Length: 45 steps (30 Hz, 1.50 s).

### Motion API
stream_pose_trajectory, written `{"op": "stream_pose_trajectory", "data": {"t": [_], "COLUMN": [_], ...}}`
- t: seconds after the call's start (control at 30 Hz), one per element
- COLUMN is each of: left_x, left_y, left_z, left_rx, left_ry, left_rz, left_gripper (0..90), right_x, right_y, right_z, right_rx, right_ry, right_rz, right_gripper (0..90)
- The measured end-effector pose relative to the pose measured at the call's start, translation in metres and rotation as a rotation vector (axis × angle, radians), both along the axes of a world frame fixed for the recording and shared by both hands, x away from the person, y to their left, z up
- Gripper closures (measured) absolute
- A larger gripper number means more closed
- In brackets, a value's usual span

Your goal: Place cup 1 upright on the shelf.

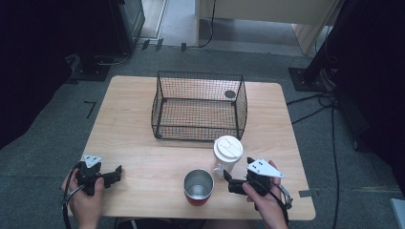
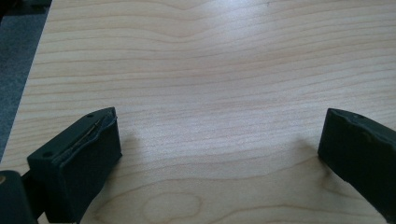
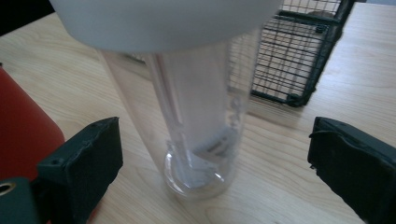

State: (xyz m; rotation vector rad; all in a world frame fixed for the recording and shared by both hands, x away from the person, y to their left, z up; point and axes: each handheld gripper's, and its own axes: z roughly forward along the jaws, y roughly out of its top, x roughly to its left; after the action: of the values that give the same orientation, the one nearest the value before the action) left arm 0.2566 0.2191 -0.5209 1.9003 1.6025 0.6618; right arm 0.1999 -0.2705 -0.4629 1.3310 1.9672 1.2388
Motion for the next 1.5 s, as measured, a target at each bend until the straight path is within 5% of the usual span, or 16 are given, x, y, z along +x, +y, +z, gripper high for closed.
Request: {"op": "stream_pose_trajectory", "data": {"t": [0.57, 0.67, 0.73, 1.5], "left_x": [0.000, 0.000, 0.000, 0.000], "left_y": [0.000, 0.000, 0.000, 0.000], "left_z": [0.000, 0.000, 0.000, 0.000], "left_rx": [0.000, 0.000, 0.000, -0.001], "left_ry": [0.000, 0.000, 0.000, -0.001], "left_rz": [0.000, 0.000, 0.000, 0.001], "left_gripper": [0.0, 0.0, 0.0, 0.0], "right_x": [0.023, 0.026, 0.026, 0.031], "right_y": [0.029, 0.032, 0.033, 0.029], "right_z": [0.015, 0.015, 0.015, 0.046], "right_rx": [0.022, 0.006, 0.004, 0.005], "right_ry": [-0.034, -0.045, -0.059, -0.116], "right_rz": [-0.009, -0.024, -0.030, -0.042], "right_gripper": [3.0, 9.1, 14.7, 16.0]}}
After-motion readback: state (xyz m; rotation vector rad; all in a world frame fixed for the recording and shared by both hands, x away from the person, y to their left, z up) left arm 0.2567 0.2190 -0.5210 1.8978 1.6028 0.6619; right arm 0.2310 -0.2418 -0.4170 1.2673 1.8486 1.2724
